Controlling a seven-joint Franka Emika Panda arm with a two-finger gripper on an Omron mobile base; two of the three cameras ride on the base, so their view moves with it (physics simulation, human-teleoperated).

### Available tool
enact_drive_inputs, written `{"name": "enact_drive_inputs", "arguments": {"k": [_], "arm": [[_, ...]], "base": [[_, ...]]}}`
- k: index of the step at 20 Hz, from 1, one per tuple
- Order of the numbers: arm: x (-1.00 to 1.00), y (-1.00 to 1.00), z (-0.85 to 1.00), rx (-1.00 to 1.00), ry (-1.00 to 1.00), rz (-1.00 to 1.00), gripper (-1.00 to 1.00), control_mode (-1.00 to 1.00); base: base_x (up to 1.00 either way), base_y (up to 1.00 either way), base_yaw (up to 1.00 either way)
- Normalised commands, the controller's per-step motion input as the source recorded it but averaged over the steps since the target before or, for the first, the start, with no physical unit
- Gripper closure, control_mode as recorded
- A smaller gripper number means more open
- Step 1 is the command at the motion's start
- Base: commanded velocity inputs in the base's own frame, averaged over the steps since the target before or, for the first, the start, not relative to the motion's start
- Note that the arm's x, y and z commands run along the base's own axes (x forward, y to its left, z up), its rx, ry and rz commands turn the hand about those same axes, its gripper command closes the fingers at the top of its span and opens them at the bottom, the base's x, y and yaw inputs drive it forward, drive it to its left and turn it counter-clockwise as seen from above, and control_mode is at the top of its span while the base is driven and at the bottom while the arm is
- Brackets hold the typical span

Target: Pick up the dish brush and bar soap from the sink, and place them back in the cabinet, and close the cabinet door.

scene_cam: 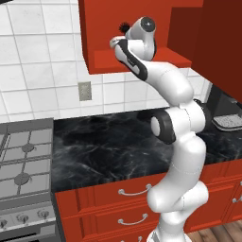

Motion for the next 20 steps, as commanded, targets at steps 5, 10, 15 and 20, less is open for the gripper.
{"name": "enact_drive_inputs", "arguments": {"k": [5, 10, 15, 20], "arm": [[0.01, 0.0, 0.0, 0.0, 0.0, 0.01, 1.0, -1.0], [0.0, 0.0, 0.0, 0.0, 0.0, 0.0, -1.0, -1.0], [0.0, 0.0, 0.0, 0.0, 0.0, 0.0, -1.0, -1.0], [0.0, 0.0, 0.0, 0.0, -0.01, 0.0, -1.0, -1.0]], "base": [[0.0, 0.0, 0.0], [0.0, 0.0, 0.0], [0.0, 0.0, 0.0], [0.0, 0.0, 0.0]]}}
